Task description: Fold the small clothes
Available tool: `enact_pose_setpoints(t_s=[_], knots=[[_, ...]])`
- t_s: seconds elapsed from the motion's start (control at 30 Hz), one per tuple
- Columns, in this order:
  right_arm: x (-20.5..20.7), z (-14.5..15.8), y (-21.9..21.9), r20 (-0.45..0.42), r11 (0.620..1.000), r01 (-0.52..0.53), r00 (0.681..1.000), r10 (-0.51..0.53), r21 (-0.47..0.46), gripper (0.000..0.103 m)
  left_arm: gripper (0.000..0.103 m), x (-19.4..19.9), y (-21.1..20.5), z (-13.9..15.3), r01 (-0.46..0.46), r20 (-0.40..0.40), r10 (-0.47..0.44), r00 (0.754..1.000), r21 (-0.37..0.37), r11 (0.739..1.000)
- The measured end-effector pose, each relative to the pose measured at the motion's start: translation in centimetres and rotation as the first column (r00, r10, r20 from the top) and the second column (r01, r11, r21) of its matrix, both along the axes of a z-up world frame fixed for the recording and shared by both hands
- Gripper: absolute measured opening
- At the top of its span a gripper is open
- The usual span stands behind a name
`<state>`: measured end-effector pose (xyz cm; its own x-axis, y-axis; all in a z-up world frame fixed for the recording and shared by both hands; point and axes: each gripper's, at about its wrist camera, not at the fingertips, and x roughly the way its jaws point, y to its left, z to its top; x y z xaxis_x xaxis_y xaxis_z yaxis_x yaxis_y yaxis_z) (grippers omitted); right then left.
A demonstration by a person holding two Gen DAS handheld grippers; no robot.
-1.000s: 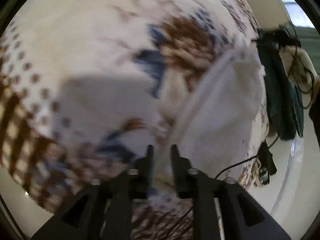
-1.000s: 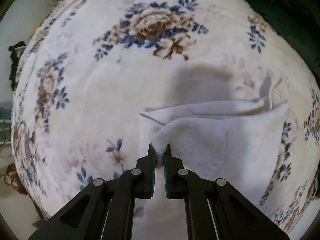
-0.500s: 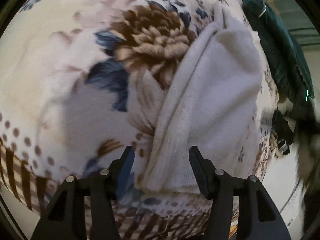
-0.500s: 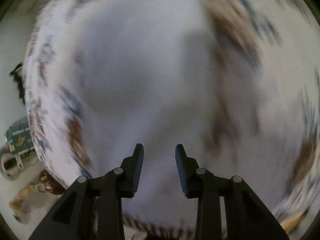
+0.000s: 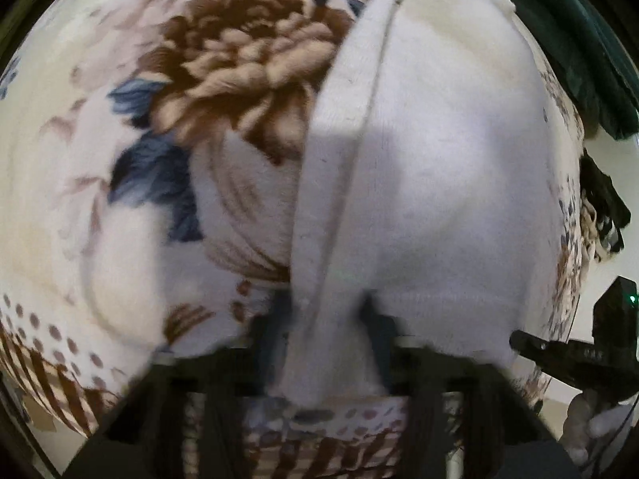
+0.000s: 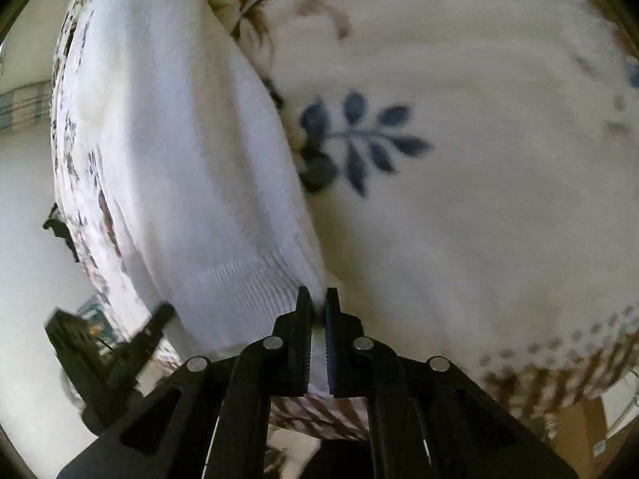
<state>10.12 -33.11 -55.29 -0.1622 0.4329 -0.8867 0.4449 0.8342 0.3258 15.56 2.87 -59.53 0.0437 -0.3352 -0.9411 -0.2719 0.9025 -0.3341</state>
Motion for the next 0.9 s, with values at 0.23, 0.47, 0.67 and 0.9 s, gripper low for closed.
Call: enact_pose_setpoints(t_s=[0.23, 0.47, 0.67, 0.9], knots=[[-1.9, 2.3, -1.0, 0.040, 0.999, 0.037, 0.998, -0.038, 0.026, 0.003, 0.006, 0.1, -0.4, 2.3, 0.025, 0.059, -0.027, 0.998, 0.027, 0.999], [-3.0, 3.0, -0.6, 0.015, 0.999, 0.016, 1.000, -0.015, -0.029, 0.002, 0.006, -0.3, 2.4, 5.0, 0.004, 0.113, -0.006, 0.994, 0.014, 1.000], [-4.9, 0.7, 3.0, -0.040, 0.999, -0.039, 0.999, 0.037, -0.029, 0.002, 0.005, 0.0, 4.4, 2.9, -0.066, 0.095, 0.062, 0.994, 0.035, 0.997], [-4.6, -2.6, 5.4, -0.084, 0.991, -0.090, 0.993, 0.082, -0.098, 0.003, 0.006, -0.6, 7.5, 0.2, -0.117, 0.018, 0.117, 0.993, 0.020, 0.993]])
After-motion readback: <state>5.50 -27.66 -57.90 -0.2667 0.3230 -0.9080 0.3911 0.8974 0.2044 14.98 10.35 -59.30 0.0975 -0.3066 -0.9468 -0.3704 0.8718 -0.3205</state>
